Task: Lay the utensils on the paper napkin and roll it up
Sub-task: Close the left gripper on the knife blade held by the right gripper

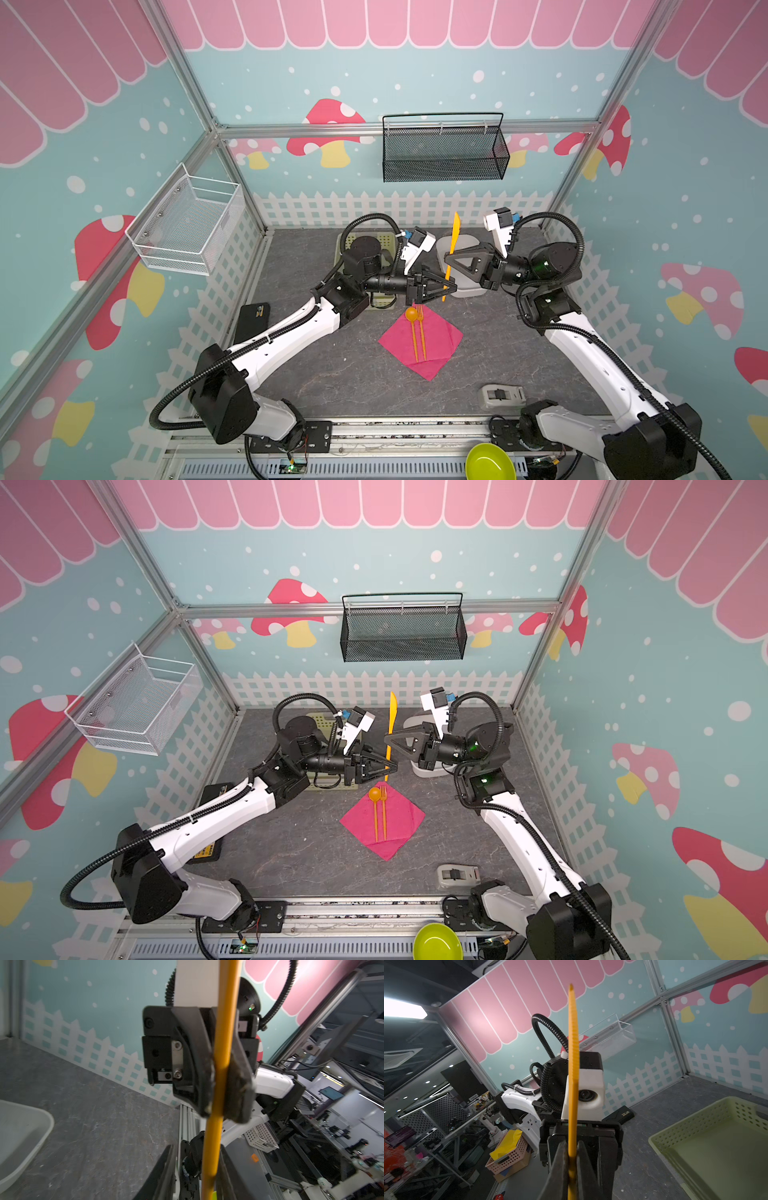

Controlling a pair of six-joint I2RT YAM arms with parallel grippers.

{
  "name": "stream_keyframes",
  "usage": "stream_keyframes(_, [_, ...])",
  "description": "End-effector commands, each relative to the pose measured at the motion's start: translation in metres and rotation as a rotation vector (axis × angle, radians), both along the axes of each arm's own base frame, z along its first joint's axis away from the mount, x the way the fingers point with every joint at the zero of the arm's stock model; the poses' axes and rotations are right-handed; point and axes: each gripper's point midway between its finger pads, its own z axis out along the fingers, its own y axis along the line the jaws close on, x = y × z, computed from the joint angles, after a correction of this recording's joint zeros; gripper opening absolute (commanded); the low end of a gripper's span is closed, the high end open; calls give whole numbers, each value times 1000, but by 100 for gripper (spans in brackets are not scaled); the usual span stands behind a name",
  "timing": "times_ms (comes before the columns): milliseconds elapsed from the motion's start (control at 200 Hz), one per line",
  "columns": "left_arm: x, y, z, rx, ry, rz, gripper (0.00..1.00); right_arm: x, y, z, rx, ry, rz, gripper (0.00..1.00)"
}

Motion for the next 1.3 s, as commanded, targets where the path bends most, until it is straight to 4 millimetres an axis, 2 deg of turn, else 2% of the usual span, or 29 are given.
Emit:
stream_keyframes(0, [25, 13, -11, 136, -31, 207, 39, 31, -5, -17, -86, 74, -195, 0])
stream_keyframes(110, [42, 20, -25, 210, -11, 318, 40, 60, -12, -47, -180, 204, -373, 0])
stream_keyframes(245, [55, 23, -42, 302, 15, 402, 41, 75, -7, -77, -255, 335, -474, 0])
stream_keyframes(480, [58, 20, -67, 438, 3, 451, 38, 85, -4, -98, -332, 420, -585, 0])
stream_keyframes(665, [68, 25, -85, 508, 36, 512, 35, 86, 1, -100, -330, 442, -581, 0])
stream_keyframes(996, [70, 15, -96, 516, 84, 485, 31, 85, 10, -102, -337, 445, -562, 0])
stream_keyframes(1216, [71, 14, -98, 521, 90, 485, 10, 83, 11, -100, -336, 435, -560, 0])
stream_keyframes(1296, [70, 15, -96, 519, 83, 486, 7, 80, 10, -94, -335, 402, -555, 0])
